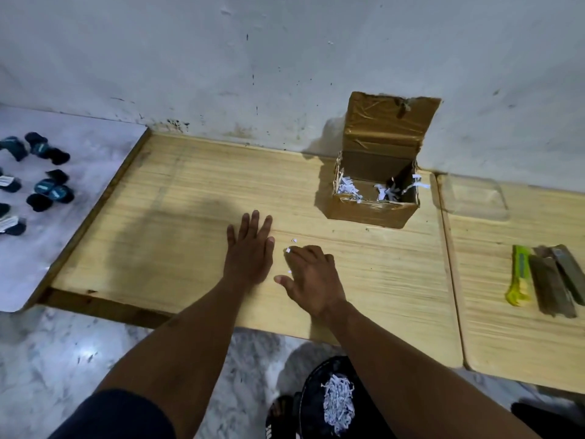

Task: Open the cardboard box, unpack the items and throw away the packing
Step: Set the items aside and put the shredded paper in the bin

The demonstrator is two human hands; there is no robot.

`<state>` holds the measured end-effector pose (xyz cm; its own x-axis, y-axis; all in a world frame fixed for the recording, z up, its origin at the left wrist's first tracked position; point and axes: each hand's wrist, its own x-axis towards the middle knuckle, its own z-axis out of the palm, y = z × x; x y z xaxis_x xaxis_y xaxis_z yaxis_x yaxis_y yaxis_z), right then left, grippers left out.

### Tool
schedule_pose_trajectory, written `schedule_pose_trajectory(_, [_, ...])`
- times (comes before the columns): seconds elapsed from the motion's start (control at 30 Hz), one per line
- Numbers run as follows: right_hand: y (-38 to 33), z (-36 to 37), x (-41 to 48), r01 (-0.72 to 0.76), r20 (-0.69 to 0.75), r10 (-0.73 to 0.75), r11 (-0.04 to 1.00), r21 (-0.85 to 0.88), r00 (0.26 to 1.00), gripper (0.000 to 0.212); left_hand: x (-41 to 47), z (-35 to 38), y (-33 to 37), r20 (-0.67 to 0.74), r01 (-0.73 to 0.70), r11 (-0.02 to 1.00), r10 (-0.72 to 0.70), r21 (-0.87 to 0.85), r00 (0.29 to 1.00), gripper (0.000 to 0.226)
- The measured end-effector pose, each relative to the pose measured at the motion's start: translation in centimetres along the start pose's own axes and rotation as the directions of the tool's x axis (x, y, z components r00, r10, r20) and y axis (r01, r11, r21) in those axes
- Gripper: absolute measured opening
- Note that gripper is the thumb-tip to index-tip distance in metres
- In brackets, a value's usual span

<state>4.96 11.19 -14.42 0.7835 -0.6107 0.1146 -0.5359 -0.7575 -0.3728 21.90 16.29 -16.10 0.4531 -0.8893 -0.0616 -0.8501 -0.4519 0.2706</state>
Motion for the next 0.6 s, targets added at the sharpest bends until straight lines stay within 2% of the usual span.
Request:
schedule_pose_trajectory(0.1, [0.0, 0.6, -0.1, 0.046, -0.078, -0.035, 0.989, 0.143, 0.996, 0.018, 0.0, 0.1, 0.2, 0.014, 0.016, 1.000, -0.016, -0.003, 1.000, 0.055])
schedule_pose_trajectory(0.33, [1.0, -0.5, -0.3, 0.063, 0.031, -0.066, 0.994, 0.094, 0.997, 0.013, -0.6, 0.4, 0.9, 0.016, 0.035, 0.999, -0.035, 0.017, 0.999, 0.056])
schedule_pose_trajectory(0.47, [1.5, -1.5, -2.5, 0.006, 0.070, -0.012, 0.997, 0.080, 0.997, 0.013, -2.4, 0.5, 2.6, 0.047, 0.043, 0.998, -0.045, 0.039, 0.998, 0.059])
schedule_pose_trajectory(0.6, [2.0, -3.3, -5.6, -0.077, 0.201, 0.056, 0.992, 0.097, 0.978, 0.012, -4.7, 0.9, 4.7, 0.112, 0.011, 0.999, -0.015, 0.039, 0.994, 0.062])
